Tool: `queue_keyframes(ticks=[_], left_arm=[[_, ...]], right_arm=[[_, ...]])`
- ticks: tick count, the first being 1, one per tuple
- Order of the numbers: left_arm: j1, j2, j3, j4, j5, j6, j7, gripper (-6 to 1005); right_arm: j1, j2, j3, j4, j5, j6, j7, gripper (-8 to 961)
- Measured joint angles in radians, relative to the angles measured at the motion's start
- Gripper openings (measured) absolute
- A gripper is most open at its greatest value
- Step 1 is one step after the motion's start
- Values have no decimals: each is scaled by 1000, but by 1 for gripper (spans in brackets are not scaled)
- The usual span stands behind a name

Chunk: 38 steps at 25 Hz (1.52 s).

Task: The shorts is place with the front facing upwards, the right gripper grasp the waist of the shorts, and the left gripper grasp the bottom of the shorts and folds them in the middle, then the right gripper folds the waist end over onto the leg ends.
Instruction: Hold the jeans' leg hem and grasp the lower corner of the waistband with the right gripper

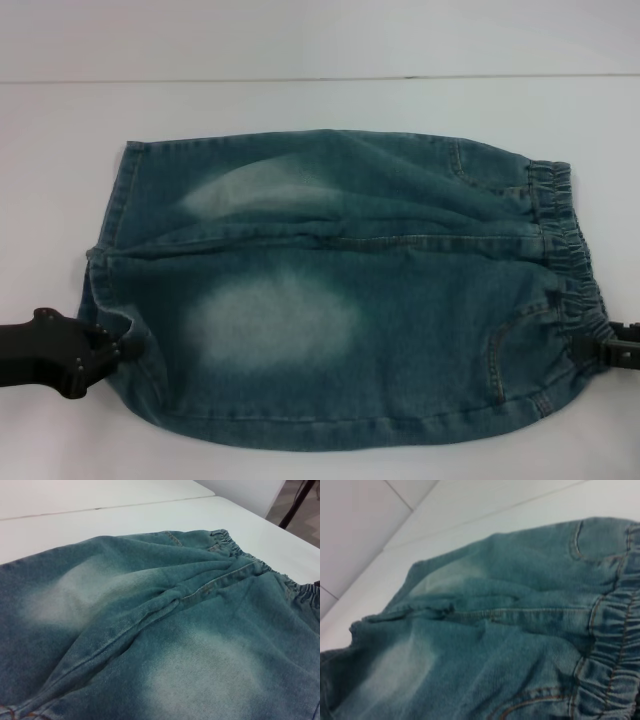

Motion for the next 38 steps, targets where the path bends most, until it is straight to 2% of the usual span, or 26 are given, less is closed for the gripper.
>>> queue_keyframes(ticks=[16, 24, 32, 38], left_arm=[[0, 0, 2, -1, 0, -5, 1, 41], [-2, 0, 17, -3, 0, -10, 0, 41], [-2, 0, 17, -3, -25, -11, 0, 42], [1, 2, 17, -2, -36, -9, 0, 42]], right_arm=[[17, -10, -12, 0, -8, -19, 23, 894], [22, -11, -44, -6, -13, 16, 48, 698], [21, 9, -93, -54, -14, 23, 53, 361], [22, 12, -86, -66, -9, 24, 61, 139]])
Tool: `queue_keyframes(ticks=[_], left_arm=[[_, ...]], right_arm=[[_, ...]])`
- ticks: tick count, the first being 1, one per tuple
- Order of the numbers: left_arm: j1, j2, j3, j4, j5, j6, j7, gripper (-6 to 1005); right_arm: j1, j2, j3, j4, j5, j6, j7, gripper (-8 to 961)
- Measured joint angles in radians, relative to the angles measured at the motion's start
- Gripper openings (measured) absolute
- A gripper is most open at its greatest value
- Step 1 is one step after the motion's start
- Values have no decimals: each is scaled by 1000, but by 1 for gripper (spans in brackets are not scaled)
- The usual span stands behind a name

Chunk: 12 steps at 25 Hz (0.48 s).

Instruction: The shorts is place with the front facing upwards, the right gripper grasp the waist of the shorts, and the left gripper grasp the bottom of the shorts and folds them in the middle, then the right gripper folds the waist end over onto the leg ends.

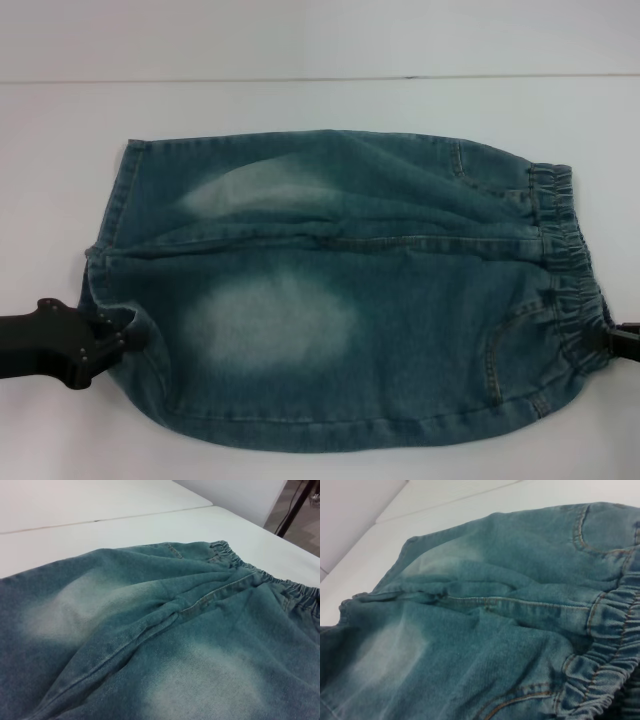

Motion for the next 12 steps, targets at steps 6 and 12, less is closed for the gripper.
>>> queue_keyframes(ticks=[6, 12], left_arm=[[2, 0, -1, 0, -6, -1, 1, 42], [13, 1, -27, 0, -61, -23, 3, 42]], right_arm=[[2, 1, 5, 0, 6, 2, 10, 53], [3, -15, 56, 28, 98, 9, 62, 70]])
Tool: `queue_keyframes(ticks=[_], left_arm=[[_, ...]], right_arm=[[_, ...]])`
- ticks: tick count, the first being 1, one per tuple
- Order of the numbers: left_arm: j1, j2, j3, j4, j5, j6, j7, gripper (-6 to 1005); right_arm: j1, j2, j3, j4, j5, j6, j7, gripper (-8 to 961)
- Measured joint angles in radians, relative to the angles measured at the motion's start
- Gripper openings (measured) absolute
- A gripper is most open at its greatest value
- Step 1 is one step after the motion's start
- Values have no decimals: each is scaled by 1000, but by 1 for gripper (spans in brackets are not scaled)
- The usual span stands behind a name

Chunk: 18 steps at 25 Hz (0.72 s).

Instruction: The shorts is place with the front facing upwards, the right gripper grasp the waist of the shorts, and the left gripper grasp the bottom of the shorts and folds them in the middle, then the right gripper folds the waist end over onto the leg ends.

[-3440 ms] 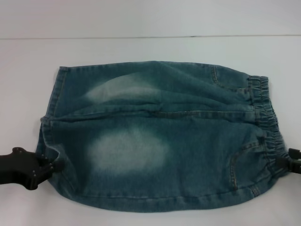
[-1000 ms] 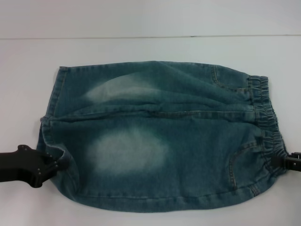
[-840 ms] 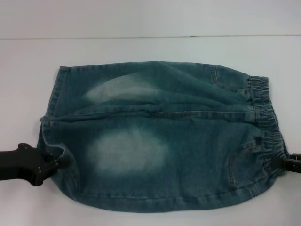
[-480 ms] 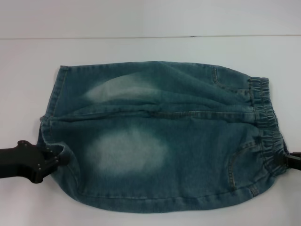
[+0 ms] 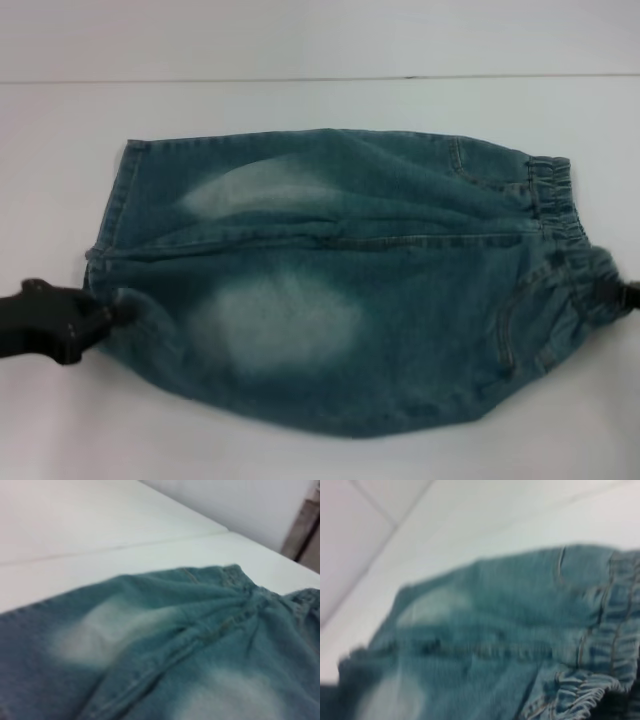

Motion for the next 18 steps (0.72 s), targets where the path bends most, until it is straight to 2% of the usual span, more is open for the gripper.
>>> queue_keyframes(ticks=[8, 13, 18], left_arm=[[13, 1, -14, -39, -122, -94, 0, 42], [14, 5, -15, -81, -223, -215, -3, 41], [-17, 6, -14, -131, -298, -364, -6, 41]], right_arm=[[9, -5, 20, 116, 168, 40, 31, 93], [13, -6, 32, 141, 302, 78, 86, 107], [33, -1, 35, 199, 462, 160, 84, 121]])
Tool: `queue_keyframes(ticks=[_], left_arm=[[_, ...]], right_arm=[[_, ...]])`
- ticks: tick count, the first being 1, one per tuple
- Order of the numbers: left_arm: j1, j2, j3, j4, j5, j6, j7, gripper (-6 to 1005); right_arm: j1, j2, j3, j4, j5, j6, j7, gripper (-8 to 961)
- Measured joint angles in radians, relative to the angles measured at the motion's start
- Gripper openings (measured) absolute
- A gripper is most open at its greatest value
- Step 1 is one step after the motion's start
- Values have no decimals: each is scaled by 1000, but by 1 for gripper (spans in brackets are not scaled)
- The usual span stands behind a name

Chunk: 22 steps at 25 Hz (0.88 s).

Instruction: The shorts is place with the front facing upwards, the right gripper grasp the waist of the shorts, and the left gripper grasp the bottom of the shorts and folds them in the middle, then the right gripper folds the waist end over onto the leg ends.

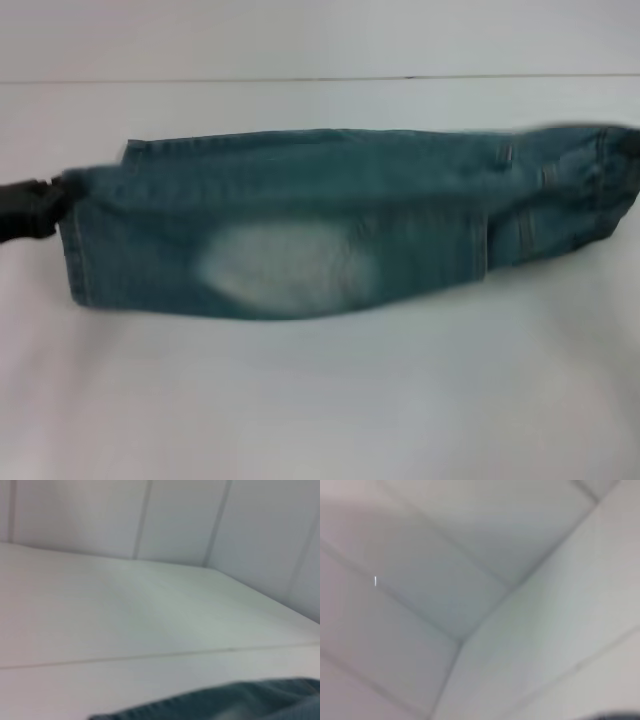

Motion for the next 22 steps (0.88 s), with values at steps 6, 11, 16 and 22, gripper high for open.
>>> queue_keyframes(ticks=[6, 11, 16, 22], left_arm=[[-53, 1, 3, -81, -73, -143, 5, 41], [-114, 2, 13, -153, -86, -261, 34, 42], [-177, 2, 14, -234, -87, -377, 78, 42], [-229, 1, 17, -311, -89, -501, 186, 42]], right_arm=[[53, 8, -5, 47, 90, 142, -10, 139], [110, 10, -1, 71, 104, 237, -39, 153], [158, 19, -3, 78, 108, 357, -71, 167], [209, 25, -9, 107, 109, 504, -164, 184]])
